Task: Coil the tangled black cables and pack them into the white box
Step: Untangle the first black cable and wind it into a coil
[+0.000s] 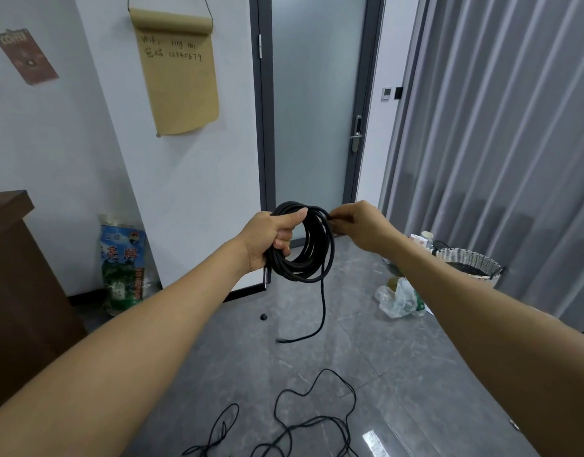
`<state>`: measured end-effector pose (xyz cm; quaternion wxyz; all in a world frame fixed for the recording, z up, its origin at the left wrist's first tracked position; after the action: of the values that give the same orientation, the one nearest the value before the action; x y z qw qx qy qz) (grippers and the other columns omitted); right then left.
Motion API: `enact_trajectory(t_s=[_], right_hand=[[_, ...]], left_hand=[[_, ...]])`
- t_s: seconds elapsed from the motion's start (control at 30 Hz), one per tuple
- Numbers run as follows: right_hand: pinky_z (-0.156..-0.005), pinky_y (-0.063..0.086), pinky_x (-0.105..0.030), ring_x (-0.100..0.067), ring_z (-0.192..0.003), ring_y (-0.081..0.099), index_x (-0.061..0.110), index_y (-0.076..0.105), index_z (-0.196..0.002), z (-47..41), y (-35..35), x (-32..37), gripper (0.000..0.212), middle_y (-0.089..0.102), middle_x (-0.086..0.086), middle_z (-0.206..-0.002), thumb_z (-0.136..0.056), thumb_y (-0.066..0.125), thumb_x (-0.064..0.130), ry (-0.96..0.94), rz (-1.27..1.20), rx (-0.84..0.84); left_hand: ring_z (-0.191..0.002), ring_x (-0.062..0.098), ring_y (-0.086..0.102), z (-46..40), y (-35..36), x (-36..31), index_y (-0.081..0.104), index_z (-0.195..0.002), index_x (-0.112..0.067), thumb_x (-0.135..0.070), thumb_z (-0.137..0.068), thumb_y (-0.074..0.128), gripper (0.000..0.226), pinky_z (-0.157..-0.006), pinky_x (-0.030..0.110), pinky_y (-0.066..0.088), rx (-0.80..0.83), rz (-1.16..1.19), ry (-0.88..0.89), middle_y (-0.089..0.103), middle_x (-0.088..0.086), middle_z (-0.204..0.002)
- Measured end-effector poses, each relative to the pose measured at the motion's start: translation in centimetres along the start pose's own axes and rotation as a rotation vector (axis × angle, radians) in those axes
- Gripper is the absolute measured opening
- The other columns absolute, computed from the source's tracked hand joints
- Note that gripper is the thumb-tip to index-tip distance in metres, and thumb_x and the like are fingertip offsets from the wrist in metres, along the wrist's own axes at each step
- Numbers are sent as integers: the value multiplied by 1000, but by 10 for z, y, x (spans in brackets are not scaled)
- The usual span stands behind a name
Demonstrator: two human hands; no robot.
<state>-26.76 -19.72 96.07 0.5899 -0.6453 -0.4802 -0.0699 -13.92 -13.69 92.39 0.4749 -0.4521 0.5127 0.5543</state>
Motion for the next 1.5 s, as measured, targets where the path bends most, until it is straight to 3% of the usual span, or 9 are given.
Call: enact_trajectory(t_s=[0.13, 0.3, 0.57, 0.73, 0.9, 1.07, 1.2, 1.33, 1.5], right_hand=[[-74, 52, -37, -21, -66, 55, -7, 66, -88, 1, 12, 2, 24, 61, -12, -71, -94, 53, 12, 60, -57, 43], [-65, 49, -12, -13, -71, 53, -12, 65, -98, 6, 20, 9, 31, 58, -10, -79, -98, 47, 14, 115, -305, 124], [-71, 49, -24, -16, -82, 60, 3, 57, -102, 18, 35, 17, 35, 52, -17, -98, -98, 30, 25, 267, -727, 278], [-93, 46, -39, -22, -86, 56, 7, 63, -99, 17, 42, 22, 37, 57, -12, -90, -83, 64, 40, 249, -651, 277], [-76, 52, -36, -25, -74, 60, 1, 64, -84, 16, 37, 19, 19, 63, -17, -81, -86, 66, 21, 271, -759, 63], [-58, 46, -25, -16, -55, 50, 3, 61, -82, 22, 46, 24, 14, 54, -7, -64, -88, 61, 16, 323, -917, 102], [-62, 40, -25, -14, -53, 45, 8, 56, -73, 28, 58, 25, 10, 47, -1, -55, -73, 64, 14, 386, -1003, 263], [-59, 45, -26, -16, -52, 48, 7, 52, -70, 25, 52, 23, 16, 47, -4, -56, -78, 58, -6, 346, -885, 270], [-65, 43, -27, -18, -67, 48, 11, 53, -78, 14, 32, 24, 19, 49, -6, -72, -75, 59, -7, 239, -362, 172]], left_hand=[[-32, 3, 21, 2, 3, 0, 41, -59, -20, -28, -89, 60, 37, -42, 15, 29, 31, 41, 3, 23, -11, -40], [-31, 2, 21, 5, 2, -1, 46, -39, -23, -30, -91, 56, 53, -42, 14, 29, 40, 102, -5, 22, -12, -39], [-30, 3, 23, 6, 8, -1, 33, -48, -23, -34, -91, 55, 50, -40, 12, 31, 53, 178, -13, 22, -12, -37], [-29, 4, 23, 7, 7, -2, 33, -55, -20, -33, -93, 53, 44, -38, 12, 32, 21, 182, 4, 23, -12, -36], [-36, 7, 23, 9, -5, -15, 42, -51, -19, -29, -87, 64, 43, -39, 19, 31, -117, 19, 120, 24, -6, -45], [-38, 11, 25, 16, -16, -33, 43, -53, -16, -31, -83, 69, 42, -43, 24, 30, -241, -196, 281, 28, -5, -43], [-35, 10, 30, 15, -15, -32, 44, -62, -11, -36, -83, 67, 40, -44, 26, 35, -248, -246, 306, 33, -9, -39], [-33, 9, 30, 10, -10, -30, 45, -61, -10, -35, -84, 66, 40, -43, 25, 34, -246, -256, 304, 32, -11, -36], [-36, 14, 38, 6, -17, -39, 49, -67, -6, -39, -79, 71, 41, -50, 29, 38, -356, -365, 360, 40, -7, -40]])
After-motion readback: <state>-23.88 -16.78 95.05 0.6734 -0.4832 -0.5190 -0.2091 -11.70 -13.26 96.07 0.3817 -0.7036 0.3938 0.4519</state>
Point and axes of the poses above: each hand's wrist, its own z-axis away from the middle knuckle, its own y-axis out of the palm, x = y × z, the point moved 10 cm from there along -z, towards the middle knuckle
